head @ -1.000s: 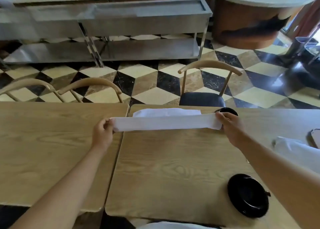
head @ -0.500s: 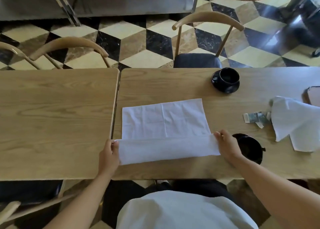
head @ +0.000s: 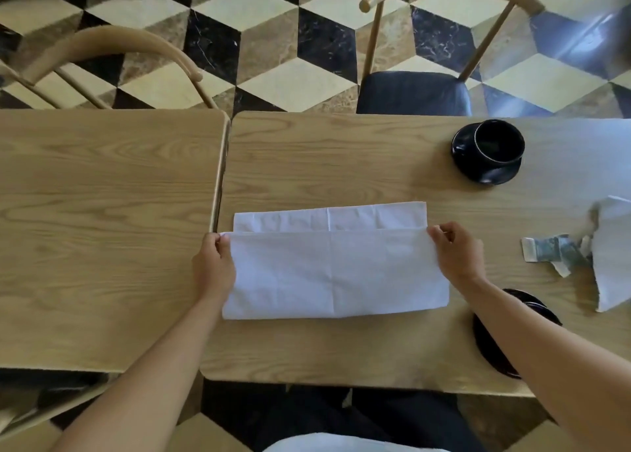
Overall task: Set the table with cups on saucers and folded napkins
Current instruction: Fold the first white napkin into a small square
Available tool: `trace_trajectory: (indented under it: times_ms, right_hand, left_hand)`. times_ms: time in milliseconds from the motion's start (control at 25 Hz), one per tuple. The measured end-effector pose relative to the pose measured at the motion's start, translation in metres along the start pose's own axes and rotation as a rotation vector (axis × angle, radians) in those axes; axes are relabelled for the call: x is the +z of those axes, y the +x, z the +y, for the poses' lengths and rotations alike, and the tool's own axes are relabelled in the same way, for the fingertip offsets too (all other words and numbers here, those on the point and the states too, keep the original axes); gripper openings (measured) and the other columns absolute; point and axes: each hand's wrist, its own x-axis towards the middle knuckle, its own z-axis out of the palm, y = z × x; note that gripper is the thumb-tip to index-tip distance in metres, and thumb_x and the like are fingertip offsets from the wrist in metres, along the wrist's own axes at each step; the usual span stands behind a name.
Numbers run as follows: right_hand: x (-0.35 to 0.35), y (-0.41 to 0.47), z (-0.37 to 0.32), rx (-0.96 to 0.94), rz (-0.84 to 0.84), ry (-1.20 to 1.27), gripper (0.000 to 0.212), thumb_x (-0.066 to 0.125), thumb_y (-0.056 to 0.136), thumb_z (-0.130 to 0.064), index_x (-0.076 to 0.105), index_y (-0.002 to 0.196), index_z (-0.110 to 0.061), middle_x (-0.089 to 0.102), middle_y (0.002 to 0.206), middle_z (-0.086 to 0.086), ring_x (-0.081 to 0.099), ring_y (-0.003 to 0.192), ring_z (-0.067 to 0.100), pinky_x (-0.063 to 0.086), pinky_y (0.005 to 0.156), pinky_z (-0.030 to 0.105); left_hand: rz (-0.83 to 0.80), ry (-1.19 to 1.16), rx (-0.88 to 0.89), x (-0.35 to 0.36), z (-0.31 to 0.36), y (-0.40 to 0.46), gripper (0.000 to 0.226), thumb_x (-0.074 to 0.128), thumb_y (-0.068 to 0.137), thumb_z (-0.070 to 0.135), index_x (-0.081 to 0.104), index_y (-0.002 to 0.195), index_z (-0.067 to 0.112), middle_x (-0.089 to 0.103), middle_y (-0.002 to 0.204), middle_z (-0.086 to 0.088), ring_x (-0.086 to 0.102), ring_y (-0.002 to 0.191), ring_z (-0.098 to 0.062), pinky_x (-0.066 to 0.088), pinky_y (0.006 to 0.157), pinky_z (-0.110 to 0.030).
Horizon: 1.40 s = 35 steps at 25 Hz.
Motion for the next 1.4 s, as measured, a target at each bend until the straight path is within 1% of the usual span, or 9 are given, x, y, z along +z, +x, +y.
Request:
trace_trajectory:
  times_ms: [80,200,360,520,760,880,1040,1160,1400]
  right_hand:
    - [0.009,0.019,-0.001,-0.012,0.000,-0.002,0.018,0.056,0.099,-0.039,0.066,0.095,-0.024,0.067,0.084,-0.009,0.060,0.074,0.008,0.042,0.056,0.026]
    - [0.019,0.038,-0.002,-0.052,0.019,-0.014,0.016,0.051,0.102,-0.037,0.062,0.100,-0.026,0.065,0.084,-0.011,0.059,0.075,0.009,0.039,0.057,0.026]
    - [0.031,0.052,-0.002,-0.120,0.053,-0.113,0.015,0.043,0.105,-0.037,0.056,0.107,-0.030,0.063,0.083,-0.007,0.054,0.071,0.022,0.036,0.060,0.033]
    - [0.040,0.068,-0.004,-0.178,0.060,-0.299,0.021,0.040,0.104,-0.043,0.052,0.104,-0.026,0.058,0.076,-0.001,0.048,0.068,0.028,0.035,0.061,0.036]
    - [0.049,0.072,-0.004,-0.209,0.133,-0.353,0.026,0.044,0.104,-0.038,0.057,0.105,-0.015,0.068,0.088,0.016,0.061,0.079,0.042,0.034,0.064,0.037]
    - [0.047,0.072,-0.003,-0.205,0.150,-0.298,0.024,0.048,0.103,-0.035,0.059,0.102,-0.013,0.068,0.095,0.015,0.060,0.087,0.041,0.033,0.070,0.036]
    - [0.044,0.074,-0.002,-0.182,0.155,-0.251,0.024,0.051,0.102,-0.036,0.062,0.104,-0.014,0.068,0.096,0.009,0.060,0.091,0.037,0.035,0.072,0.035]
    - [0.045,0.072,-0.004,-0.153,0.165,-0.218,0.025,0.051,0.101,-0.038,0.062,0.105,-0.016,0.069,0.097,0.006,0.060,0.093,0.035,0.037,0.073,0.035]
    - [0.046,0.072,-0.005,-0.076,0.151,-0.214,0.024,0.049,0.101,-0.038,0.060,0.106,-0.018,0.058,0.088,-0.006,0.057,0.090,0.031,0.036,0.074,0.035]
  left_hand:
    - [-0.017,0.075,-0.003,0.012,-0.001,0.013,0.022,0.039,0.105,0.035,0.057,0.103,0.021,0.062,0.079,0.001,0.059,0.075,-0.029,0.045,0.064,-0.041]
    - [0.021,0.170,0.031,0.023,0.001,0.028,0.028,0.035,0.107,0.036,0.055,0.110,0.017,0.064,0.080,-0.004,0.058,0.072,-0.030,0.043,0.062,-0.041]
    - [0.029,0.245,0.010,0.030,0.007,0.036,0.026,0.035,0.108,0.034,0.052,0.109,0.015,0.063,0.078,-0.011,0.056,0.070,-0.035,0.036,0.059,-0.039]
    - [0.033,0.312,0.027,0.032,0.007,0.037,0.028,0.037,0.108,0.029,0.056,0.114,0.010,0.069,0.088,-0.020,0.059,0.076,-0.041,0.036,0.062,-0.039]
    - [0.045,0.328,0.078,0.038,0.011,0.045,0.030,0.038,0.107,0.031,0.057,0.112,0.009,0.071,0.090,-0.020,0.063,0.082,-0.044,0.042,0.064,-0.043]
    - [0.051,0.320,0.064,0.039,0.012,0.046,0.029,0.039,0.107,0.032,0.056,0.108,0.010,0.070,0.088,-0.019,0.062,0.079,-0.042,0.036,0.061,-0.040]
    - [0.041,0.331,0.061,0.040,0.012,0.046,0.025,0.039,0.107,0.034,0.051,0.100,0.012,0.067,0.078,-0.016,0.060,0.070,-0.040,0.043,0.058,-0.043]
    - [0.047,0.341,0.055,0.042,0.012,0.047,0.024,0.039,0.106,0.034,0.049,0.100,0.013,0.068,0.079,-0.014,0.059,0.069,-0.038,0.040,0.057,-0.041]
    - [0.079,0.372,0.065,0.045,0.008,0.045,0.019,0.041,0.106,0.029,0.049,0.102,0.012,0.067,0.078,-0.015,0.051,0.065,-0.032,0.033,0.056,-0.038]
